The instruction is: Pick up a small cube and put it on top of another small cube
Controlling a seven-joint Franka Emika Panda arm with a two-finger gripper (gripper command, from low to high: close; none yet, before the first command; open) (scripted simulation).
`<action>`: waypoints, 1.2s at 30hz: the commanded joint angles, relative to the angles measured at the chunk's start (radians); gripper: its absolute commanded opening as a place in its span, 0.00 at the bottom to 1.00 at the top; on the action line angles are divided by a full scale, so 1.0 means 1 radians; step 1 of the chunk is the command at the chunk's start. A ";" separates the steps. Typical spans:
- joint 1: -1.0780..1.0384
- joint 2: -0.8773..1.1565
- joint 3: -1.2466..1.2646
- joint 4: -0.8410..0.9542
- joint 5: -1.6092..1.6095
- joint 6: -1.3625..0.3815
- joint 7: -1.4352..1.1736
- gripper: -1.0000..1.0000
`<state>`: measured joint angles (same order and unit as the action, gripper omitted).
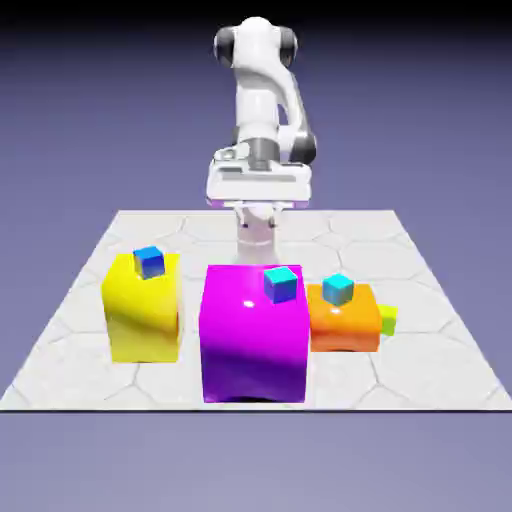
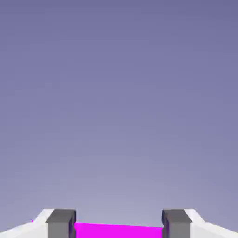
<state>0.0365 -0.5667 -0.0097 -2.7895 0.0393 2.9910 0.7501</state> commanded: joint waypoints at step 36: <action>0.277 1.298 0.738 0.892 -0.550 -1.417 0.223 0.50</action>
<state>0.3135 0.7309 0.7283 -1.8976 -0.5108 1.5745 0.9730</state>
